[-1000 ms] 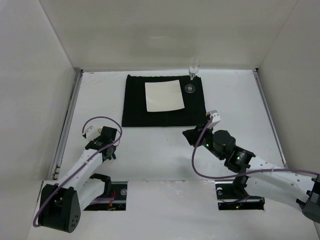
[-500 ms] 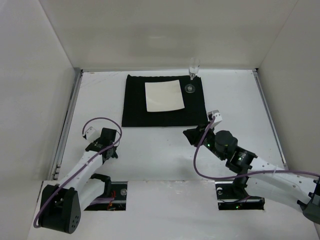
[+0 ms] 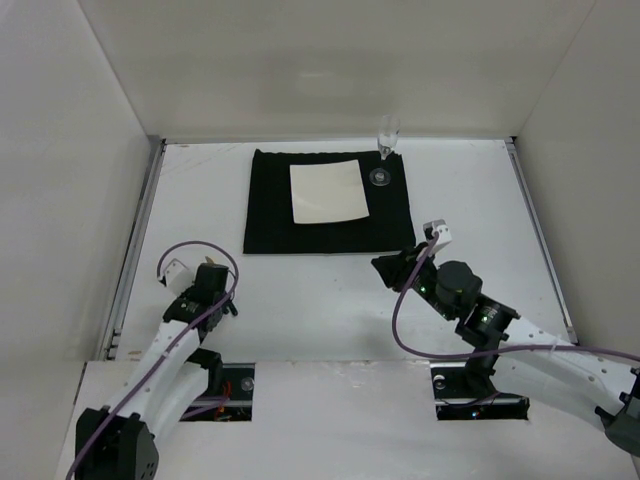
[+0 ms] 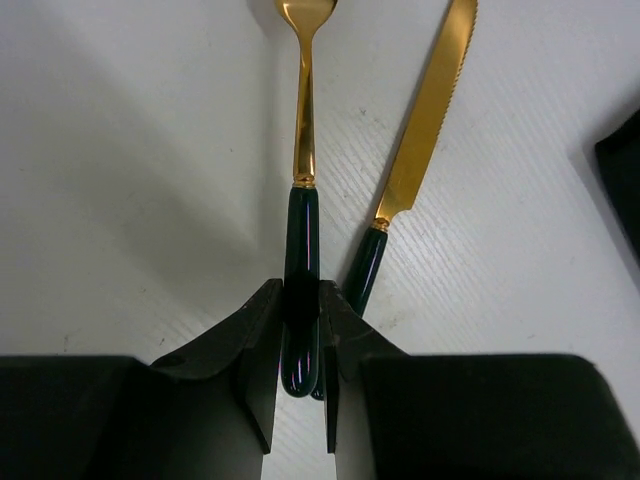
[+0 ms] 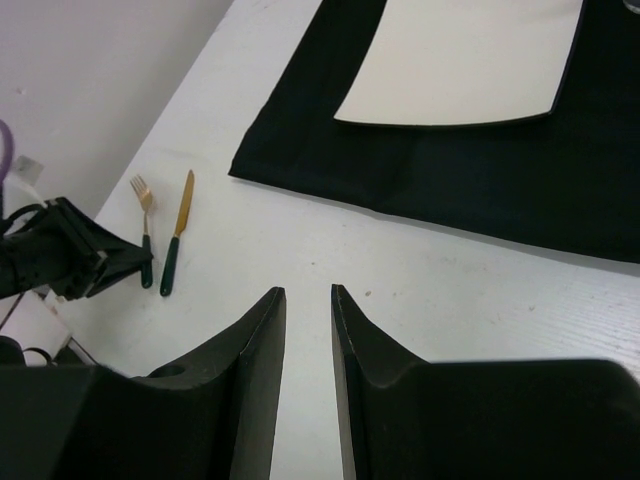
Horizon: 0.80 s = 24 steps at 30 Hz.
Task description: Set the dinner table for one person
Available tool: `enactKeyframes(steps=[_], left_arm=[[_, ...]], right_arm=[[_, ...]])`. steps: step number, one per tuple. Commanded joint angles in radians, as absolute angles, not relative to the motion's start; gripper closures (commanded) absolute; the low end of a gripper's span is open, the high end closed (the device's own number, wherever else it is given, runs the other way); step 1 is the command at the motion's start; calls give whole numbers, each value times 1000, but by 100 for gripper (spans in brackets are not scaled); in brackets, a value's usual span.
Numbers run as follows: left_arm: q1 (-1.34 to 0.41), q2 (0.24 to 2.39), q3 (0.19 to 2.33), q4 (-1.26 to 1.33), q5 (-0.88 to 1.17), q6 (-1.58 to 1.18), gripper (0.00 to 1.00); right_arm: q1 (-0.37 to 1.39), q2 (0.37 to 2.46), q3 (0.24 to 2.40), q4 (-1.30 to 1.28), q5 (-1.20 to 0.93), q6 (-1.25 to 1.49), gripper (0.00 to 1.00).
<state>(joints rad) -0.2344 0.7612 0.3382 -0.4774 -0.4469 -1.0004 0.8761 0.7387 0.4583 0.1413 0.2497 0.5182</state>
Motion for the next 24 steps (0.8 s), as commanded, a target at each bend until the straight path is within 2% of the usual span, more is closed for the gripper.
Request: enactKeyframes(steps=[1,7,11,17,24], left_arm=[[-248,680,386,-566,-512,-999,97],[-333,638,512,-623,-538,-908,99],[-467,727,678,-598,-545,-819,99],[-712,1044,975,-453,-549,-723,99],[-798,1526,1325,-259,-404,-675,98]], right_arm=[[867,726,453,186,233,529,69],[861,721,453,189,236,535,69],[829,687,449,179,245,549,69],[719,614,434,95,308,618,68],[535,476,393,-72,376,693,56]])
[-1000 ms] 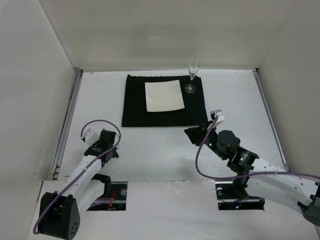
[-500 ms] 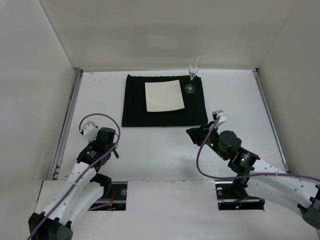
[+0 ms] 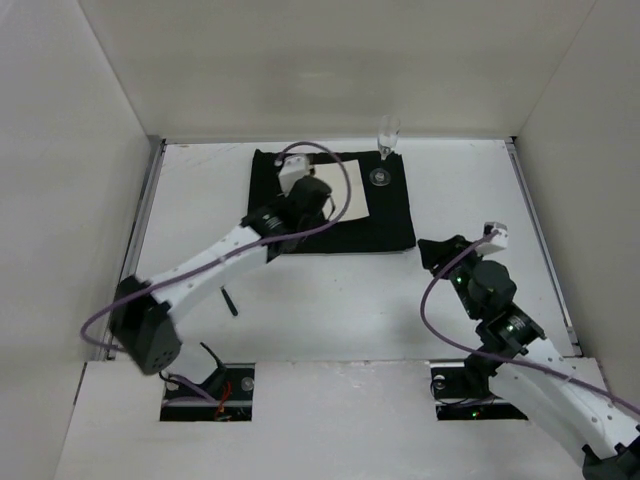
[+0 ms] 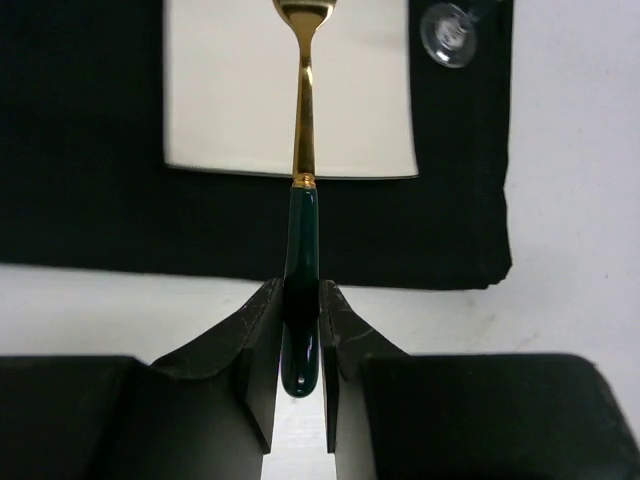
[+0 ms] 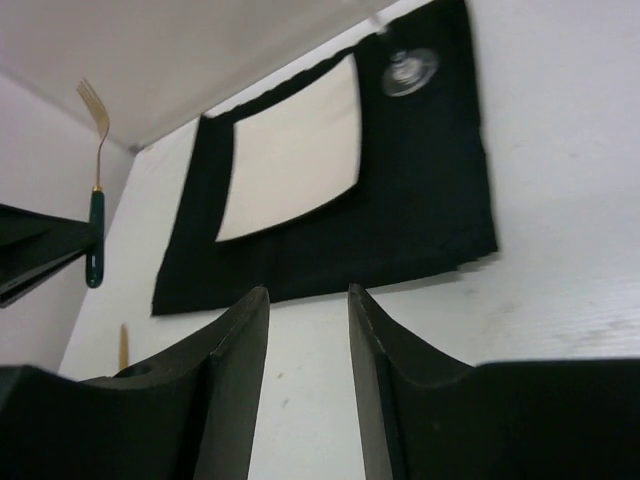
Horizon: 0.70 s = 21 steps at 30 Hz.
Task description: Set the dinner table for one person
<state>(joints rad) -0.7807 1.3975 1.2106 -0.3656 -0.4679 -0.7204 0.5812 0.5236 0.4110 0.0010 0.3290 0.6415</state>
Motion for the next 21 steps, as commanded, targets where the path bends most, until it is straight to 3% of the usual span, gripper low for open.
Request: enactKeyframes(steps=[1,6,12,21], left_arm=[[-804,1596,1383,-250,-394,-670,98],[-840,1911,1679,-250,-348,-673,99],[-892,2106,1889,-255,-333,-699,99],[-894,2235,1936,-244,-347,-749,98]], right_arm=[[518,459,381,-81,379,709,56],[472,426,336,-103,370,741,51],[429,318,285,-152,368,773,48],[392,294,262,-164,319,798,48]])
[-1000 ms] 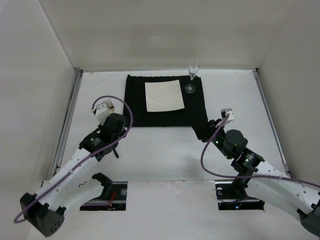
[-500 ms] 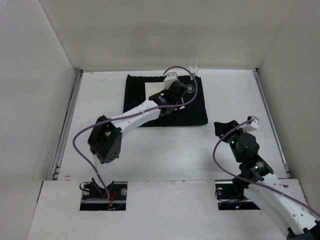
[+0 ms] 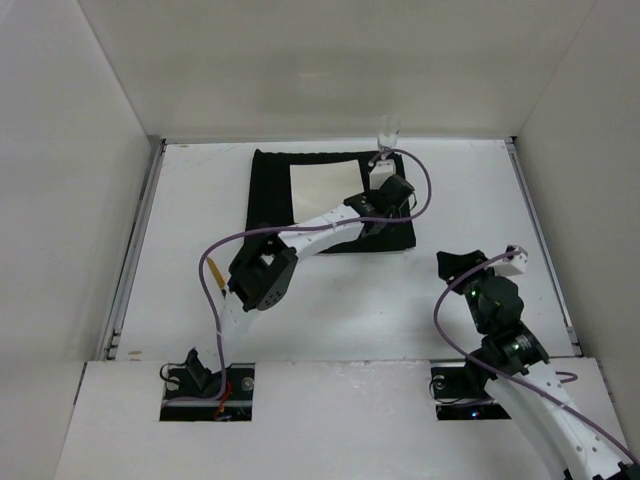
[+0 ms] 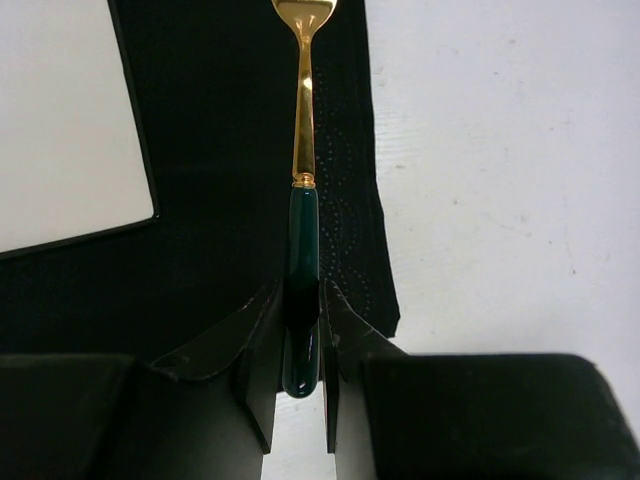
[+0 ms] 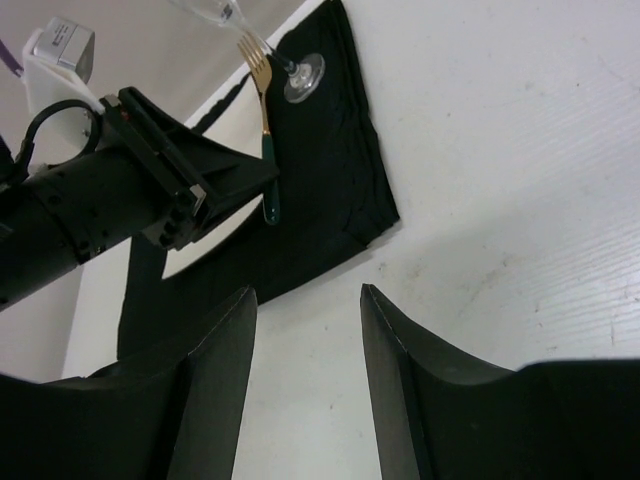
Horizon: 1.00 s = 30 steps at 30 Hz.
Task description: Set the dinner table for one person
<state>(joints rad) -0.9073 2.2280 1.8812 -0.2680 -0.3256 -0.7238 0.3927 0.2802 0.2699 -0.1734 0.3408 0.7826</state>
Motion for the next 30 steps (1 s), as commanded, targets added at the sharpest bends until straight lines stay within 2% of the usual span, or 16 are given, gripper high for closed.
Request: enactKeyframes(steps=[1,30], left_arm=[[-890,2247,1943,-244,-354,-752,98],[-866,2362,1963,-230,-388,-808,96]], right_arm=[[395,298,262,-163,318,795,48],[395,304,256,-138,299,796,49]])
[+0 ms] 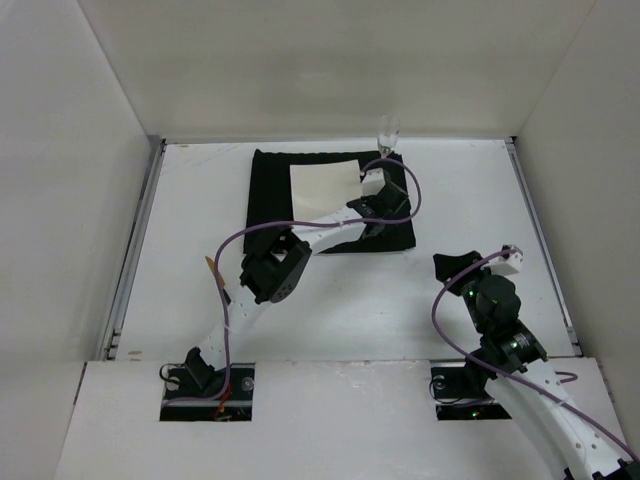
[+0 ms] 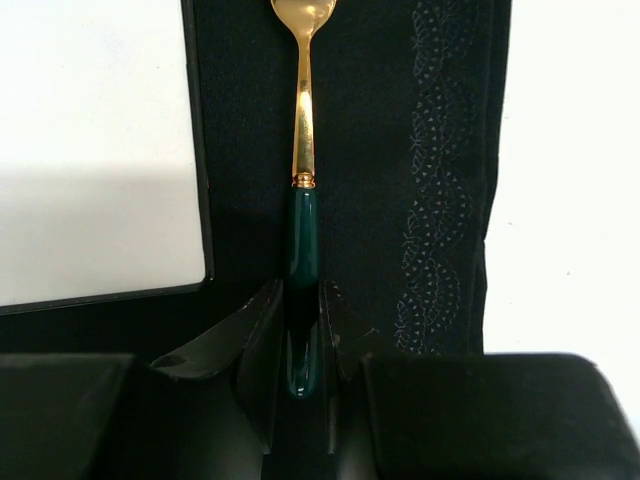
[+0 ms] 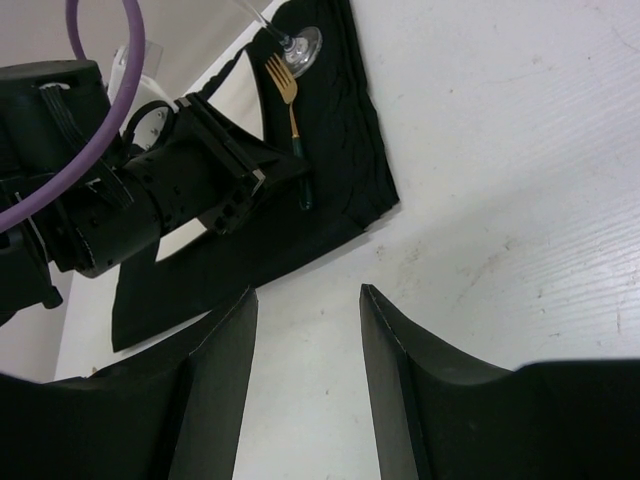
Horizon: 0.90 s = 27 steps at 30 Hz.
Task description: Set the dinner table for one person
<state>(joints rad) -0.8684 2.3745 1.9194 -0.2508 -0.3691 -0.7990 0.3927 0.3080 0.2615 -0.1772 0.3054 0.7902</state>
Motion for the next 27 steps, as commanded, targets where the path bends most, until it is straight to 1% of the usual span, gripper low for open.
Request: enactKeyframes(steps=[1,6,11,19,27], left_arm=[[-866,2364,1965,-230,-388,-808,96],[-866,2378,1974,-235,-384,-805,93],[-866,2369,1957,-236,-394,-804,77],[-872,2327,1939,-230,-410,-787,67],[-910,2205,1899,-170,-439,-694,52]], right_arm=[[395,304,256,-138,299,796,49],[395,295,255,-138,299,795,49],[395,295,253,-138,299,795,49],[395,287,253,-138,299,795,49],[392,278,252,-141,301,795,50]])
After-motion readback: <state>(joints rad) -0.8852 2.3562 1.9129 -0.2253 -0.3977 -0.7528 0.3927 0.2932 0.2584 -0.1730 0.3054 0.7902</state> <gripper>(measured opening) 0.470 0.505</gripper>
